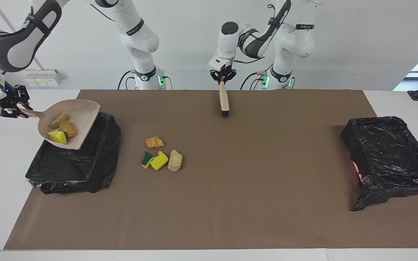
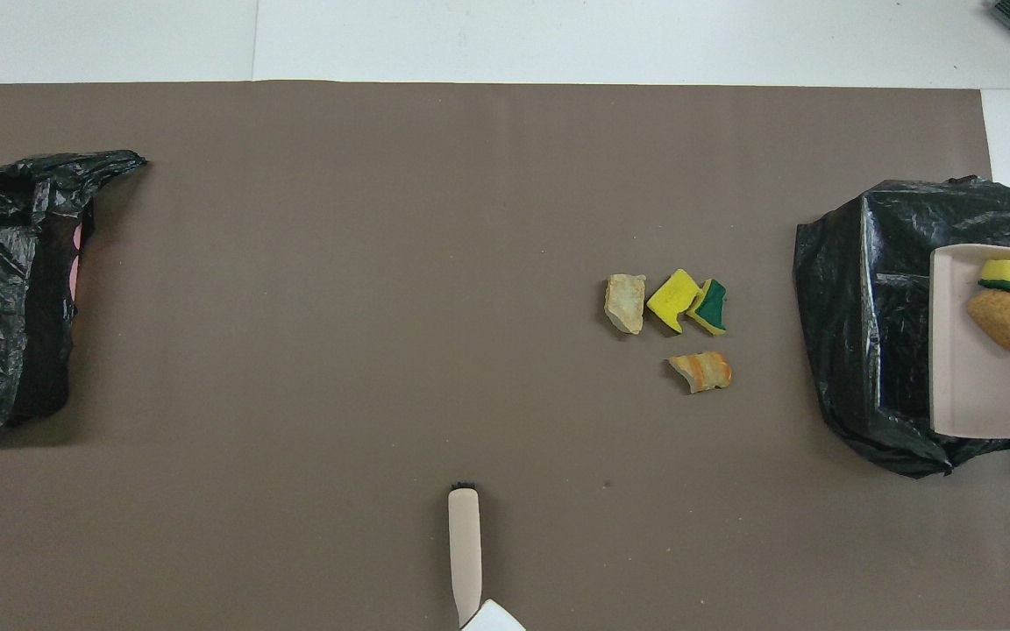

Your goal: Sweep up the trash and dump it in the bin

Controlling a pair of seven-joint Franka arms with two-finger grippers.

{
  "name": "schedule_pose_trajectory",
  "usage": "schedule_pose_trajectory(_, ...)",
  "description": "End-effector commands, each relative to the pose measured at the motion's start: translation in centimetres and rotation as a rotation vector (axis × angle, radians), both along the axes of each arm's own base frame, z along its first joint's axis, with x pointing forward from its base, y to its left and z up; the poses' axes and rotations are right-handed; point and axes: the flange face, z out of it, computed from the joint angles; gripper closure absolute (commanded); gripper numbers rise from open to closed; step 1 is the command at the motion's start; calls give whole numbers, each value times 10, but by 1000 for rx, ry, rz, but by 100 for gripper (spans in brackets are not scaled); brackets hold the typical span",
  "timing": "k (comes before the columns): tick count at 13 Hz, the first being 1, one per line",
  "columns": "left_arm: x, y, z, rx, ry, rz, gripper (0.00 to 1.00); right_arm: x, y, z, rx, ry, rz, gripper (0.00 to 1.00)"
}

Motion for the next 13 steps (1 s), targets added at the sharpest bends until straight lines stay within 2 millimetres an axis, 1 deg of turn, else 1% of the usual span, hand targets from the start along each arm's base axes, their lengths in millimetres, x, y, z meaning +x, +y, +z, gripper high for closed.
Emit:
schedule_pose_trajectory(1, -1, 8, 2, -33, 0, -7, 100, 20, -3, 15, -92, -35, 69, 100)
schedule_pose_trajectory(3, -1, 8, -1, -24, 6, -6, 100, 28, -3, 16, -126, -66, 94, 100)
schedule_pose_trajectory(5, 2, 9, -1, -24, 7, 4, 91, 32, -3, 19, -190, -66, 129, 100)
schedule_pose_trajectory(6, 5, 11, -2, -22, 8, 11, 90, 37, 0, 19, -239, -57, 162, 100)
schedule_pose_trajectory(8, 7, 12, -3, -18, 10, 15, 89, 48, 22, 13, -303, -6, 245, 100)
schedule_pose_trajectory(9, 8, 12, -4, -15, 14, 15, 86, 51, 26, 13, -335, 13, 279, 100)
schedule_pose_trajectory(10, 9, 12, -4, -13, 15, 16, 77, 53, 29, 14, -359, 24, 309, 100)
schedule_pose_trajectory(11, 12, 13, -5, -6, 21, 21, 71, 62, 42, 15, -390, 26, 357, 100)
schedule_pose_trajectory(12, 19, 16, -6, -2, 26, 35, 70, 64, 45, 15, -418, 32, 386, 100)
schedule_pose_trajectory(13, 19, 17, -8, 7, 33, 22, 69, 68, 48, 17, -447, 29, 419, 100)
